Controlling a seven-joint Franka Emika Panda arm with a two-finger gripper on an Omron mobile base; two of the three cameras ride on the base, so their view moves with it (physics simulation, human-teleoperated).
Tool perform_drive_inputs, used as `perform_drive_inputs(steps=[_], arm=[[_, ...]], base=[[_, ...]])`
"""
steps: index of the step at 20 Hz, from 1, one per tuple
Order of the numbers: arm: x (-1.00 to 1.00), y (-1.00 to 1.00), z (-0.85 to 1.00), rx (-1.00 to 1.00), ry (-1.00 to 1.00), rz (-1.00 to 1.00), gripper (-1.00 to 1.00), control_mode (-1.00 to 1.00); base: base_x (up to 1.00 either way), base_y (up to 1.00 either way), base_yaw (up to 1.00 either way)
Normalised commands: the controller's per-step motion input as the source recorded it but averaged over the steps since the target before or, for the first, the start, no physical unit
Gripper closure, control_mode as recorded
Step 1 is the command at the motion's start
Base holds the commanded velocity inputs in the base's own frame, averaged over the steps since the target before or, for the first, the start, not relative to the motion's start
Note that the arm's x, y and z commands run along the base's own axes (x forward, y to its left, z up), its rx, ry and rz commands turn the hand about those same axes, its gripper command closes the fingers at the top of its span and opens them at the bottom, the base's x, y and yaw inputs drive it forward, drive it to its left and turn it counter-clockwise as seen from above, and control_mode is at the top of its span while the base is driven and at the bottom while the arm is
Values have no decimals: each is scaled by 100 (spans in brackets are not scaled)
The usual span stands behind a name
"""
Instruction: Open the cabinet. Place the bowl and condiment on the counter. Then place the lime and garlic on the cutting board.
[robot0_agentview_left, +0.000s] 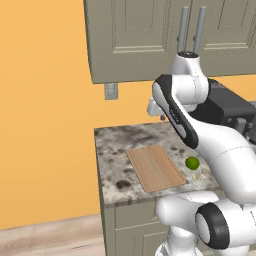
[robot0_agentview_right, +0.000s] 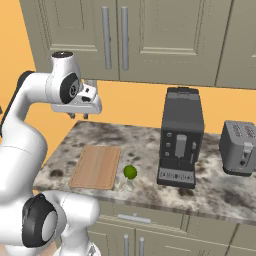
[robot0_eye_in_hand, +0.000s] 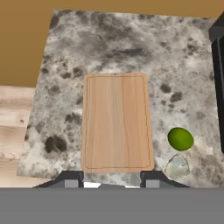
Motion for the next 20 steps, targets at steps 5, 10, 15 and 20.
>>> perform_drive_inputs(steps=[5,10,15,20], arm=[[-11,-10,15,5,-5,0,-100,-100],[-14,-5,18,1,-2,0,-100,-100],[-7,0,26,0,-2,-1,-100,-100],[-14,-5,27,0,-12,0,-100,-100]], base=[[0,0,0],[0,0,0],[0,0,0],[0,0,0]])
